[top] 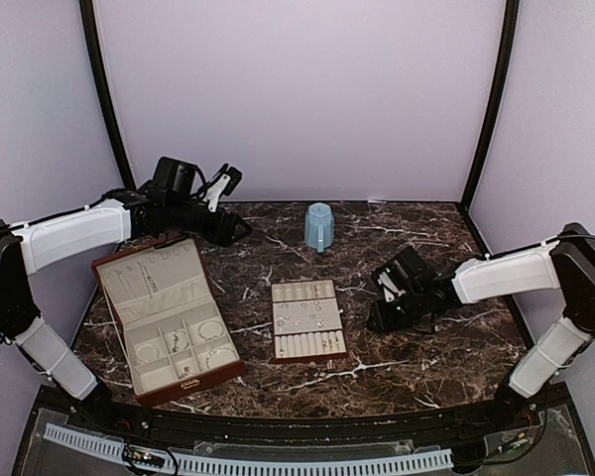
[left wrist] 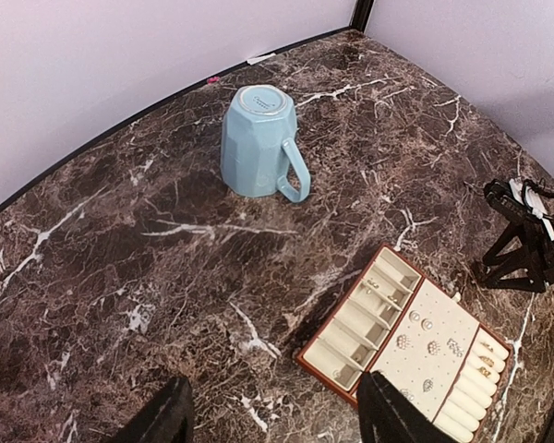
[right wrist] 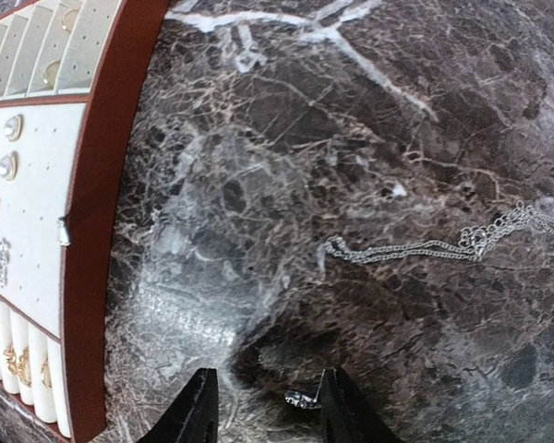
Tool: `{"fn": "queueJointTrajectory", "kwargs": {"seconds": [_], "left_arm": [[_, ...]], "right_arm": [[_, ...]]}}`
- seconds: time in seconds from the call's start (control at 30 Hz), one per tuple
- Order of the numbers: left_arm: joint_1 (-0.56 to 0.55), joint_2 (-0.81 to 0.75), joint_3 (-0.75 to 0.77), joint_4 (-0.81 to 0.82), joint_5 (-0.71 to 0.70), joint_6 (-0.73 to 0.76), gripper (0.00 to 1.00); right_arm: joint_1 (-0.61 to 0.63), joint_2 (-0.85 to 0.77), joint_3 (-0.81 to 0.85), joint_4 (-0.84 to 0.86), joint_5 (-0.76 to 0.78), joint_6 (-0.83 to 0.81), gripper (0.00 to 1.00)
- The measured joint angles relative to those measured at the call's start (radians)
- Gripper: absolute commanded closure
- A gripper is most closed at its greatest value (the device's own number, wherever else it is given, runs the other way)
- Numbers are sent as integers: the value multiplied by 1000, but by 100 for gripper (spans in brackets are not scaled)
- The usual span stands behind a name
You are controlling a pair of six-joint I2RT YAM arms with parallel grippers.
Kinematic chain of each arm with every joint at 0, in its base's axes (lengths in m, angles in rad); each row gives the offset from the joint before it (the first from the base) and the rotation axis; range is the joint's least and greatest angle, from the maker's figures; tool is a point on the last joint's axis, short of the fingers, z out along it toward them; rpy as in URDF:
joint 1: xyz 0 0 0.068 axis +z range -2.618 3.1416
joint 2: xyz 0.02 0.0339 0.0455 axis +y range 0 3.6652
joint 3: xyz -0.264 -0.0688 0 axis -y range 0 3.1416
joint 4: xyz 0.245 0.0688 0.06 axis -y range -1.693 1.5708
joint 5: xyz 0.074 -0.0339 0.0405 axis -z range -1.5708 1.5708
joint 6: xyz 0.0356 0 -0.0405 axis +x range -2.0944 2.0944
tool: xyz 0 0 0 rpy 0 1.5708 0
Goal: Organize the mixed jewelry
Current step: Pick up the earring from the center of the board.
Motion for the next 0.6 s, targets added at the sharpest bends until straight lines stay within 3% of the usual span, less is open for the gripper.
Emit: {"fn": "queueJointTrajectory", "kwargs": {"seconds": [0.6], "left_arm": [[2, -9, -19, 31, 0, 0, 37]], "right_arm": [[61, -14, 69, -139, 119, 63, 79]]}}
